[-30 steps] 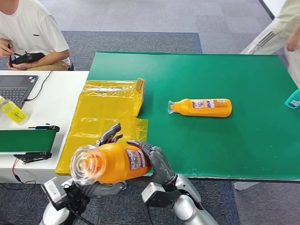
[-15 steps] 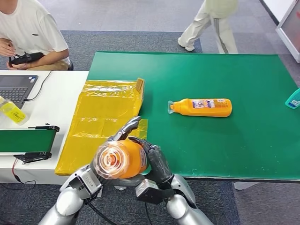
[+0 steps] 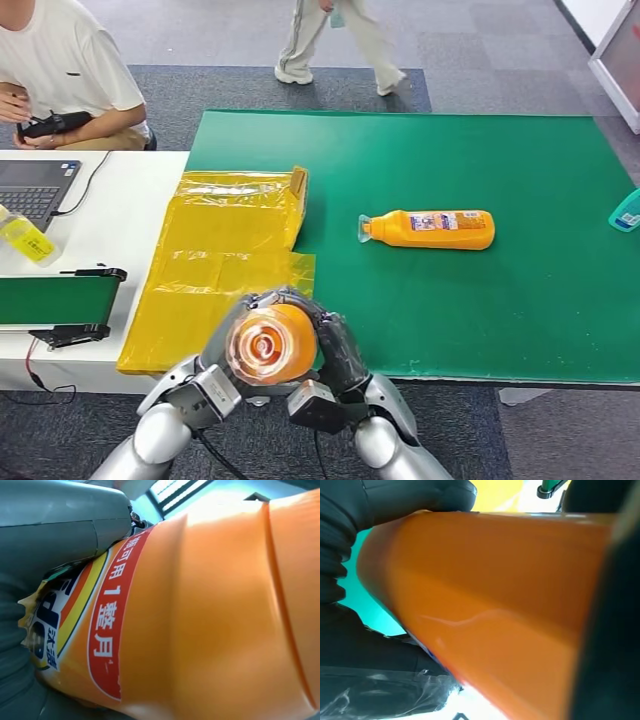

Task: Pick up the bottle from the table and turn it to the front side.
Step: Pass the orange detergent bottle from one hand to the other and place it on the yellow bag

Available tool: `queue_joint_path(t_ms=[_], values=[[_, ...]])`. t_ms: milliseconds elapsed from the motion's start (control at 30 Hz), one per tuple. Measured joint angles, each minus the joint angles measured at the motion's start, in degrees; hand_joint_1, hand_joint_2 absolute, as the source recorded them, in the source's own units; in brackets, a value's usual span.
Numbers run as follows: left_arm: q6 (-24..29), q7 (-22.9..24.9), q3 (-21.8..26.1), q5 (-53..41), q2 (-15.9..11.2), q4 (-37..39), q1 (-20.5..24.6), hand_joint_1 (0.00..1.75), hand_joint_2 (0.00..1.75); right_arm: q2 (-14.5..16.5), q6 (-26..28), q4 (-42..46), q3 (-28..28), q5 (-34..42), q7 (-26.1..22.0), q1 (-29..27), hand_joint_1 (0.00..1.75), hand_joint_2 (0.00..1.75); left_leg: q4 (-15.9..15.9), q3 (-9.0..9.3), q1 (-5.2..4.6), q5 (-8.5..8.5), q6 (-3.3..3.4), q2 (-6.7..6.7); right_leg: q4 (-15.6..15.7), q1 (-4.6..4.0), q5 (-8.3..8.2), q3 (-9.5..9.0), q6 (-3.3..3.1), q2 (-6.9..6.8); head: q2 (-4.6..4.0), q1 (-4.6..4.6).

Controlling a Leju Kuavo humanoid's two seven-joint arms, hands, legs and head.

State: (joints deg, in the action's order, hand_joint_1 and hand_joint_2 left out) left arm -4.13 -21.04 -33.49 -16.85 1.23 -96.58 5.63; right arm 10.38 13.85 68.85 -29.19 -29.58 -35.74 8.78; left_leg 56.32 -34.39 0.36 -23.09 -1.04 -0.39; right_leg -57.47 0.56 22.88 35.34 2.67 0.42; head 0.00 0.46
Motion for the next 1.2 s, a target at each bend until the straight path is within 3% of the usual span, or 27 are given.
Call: queue_joint_path(t_ms=[233, 267, 367, 400, 567, 667, 800, 1033, 1200], values=[[5.13, -0.27, -1.68, -5.95, 0.21, -0.87, -0.59, 1.75, 1.75, 0.17, 0.58, -0.69, 0.26, 0.01, -0.09, -0.17, 1.68, 1.75, 0.0, 0.0, 0.0, 0.0, 0.0, 0.0, 0.0, 0.0, 0.0, 0.0, 0.0, 0.0, 0.0, 0.01], [6.06, -0.5, -1.74, -6.31, 0.24, -1.14, -0.86, 1.75, 1.75, 0.22, 0.58, -0.7, 0.29, 0.06, -0.08, -0.22, 1.47, 1.75, 0.0, 0.0, 0.0, 0.0, 0.0, 0.01, 0.0, 0.0, 0.0, 0.01, 0.0, 0.01, 0.0, 0.01], [8.99, -2.18, -1.53, -5.41, 0.13, -2.62, -2.52, 1.75, 1.75, 0.45, -0.11, -0.68, 0.43, 1.24, 0.04, -0.41, 0.22, 1.75, 0.0, 0.0, 0.0, -0.02, -0.02, 0.06, 0.0, 0.0, 0.02, 0.05, -0.03, 0.06, 0.0, 0.01], [9.93, -3.05, -1.28, -4.21, -0.04, -3.36, -3.35, 1.75, 1.75, 0.57, -0.89, -0.68, 0.62, 2.33, 0.14, -0.52, 0.0, 1.75, 0.0, 0.0, 0.0, -0.03, -0.03, 0.08, 0.0, -0.01, 0.02, 0.06, -0.04, 0.08, 0.0, 0.01], [13.58, -9.03, 1.16, 1.43, -0.9, -9.39, -7.17, 1.75, 1.75, 1.3, -5.34, -1.43, 4.27, 9.78, 2.29, -2.36, 0.0, 1.75, -0.01, -0.03, 0.03, -0.04, -0.04, -0.02, 0.0, -0.05, 0.14, -0.01, -0.02, -0.06, 0.0, 0.02], [15.92, -11.05, 2.18, 0.01, -1.1, -12.67, -8.84, 1.75, 1.75, 1.1, -7.11, -2.18, 6.98, 12.34, 3.11, -3.56, 0.0, 1.75, -0.01, -0.02, 0.02, -0.13, -0.08, 0.02, 0.0, -0.02, 0.1, -0.01, -0.07, 0.0, 0.0, 0.01], [28.35, -12.93, 4.46, -11.84, -1.32, -16.67, -12.07, 1.75, 1.75, 1.13, -9.52, -2.23, 10.98, 16.2, 4.62, -5.16, 0.0, 1.75, 0.0, 0.0, 0.01, -0.16, -0.07, 0.12, 0.01, -0.01, 0.11, 0.0, -0.04, 0.07, 0.0, 0.0], [38.95, -10.31, 10.38, -20.73, -2.1, -20.76, -17.67, 1.75, 1.75, 0.81, -12.36, 0.21, 20.03, 19.57, 5.61, -7.93, 0.0, 1.75, -0.01, -0.01, 0.02, -0.17, -0.08, 0.12, 0.01, -0.03, 0.13, 0.01, -0.04, 0.07, 0.0, 0.0], [41.41, -2.57, 18.63, -32.15, -2.29, -21.03, -17.62, 1.75, 1.75, 0.8, -14.7, 2.88, 24.53, 19.04, 6.06, -9.18, 0.0, 1.75, -0.01, 0.0, 0.02, -0.14, -0.1, 0.12, 0.01, -0.05, 0.1, 0.03, -0.08, 0.07, 0.0, -0.01]])
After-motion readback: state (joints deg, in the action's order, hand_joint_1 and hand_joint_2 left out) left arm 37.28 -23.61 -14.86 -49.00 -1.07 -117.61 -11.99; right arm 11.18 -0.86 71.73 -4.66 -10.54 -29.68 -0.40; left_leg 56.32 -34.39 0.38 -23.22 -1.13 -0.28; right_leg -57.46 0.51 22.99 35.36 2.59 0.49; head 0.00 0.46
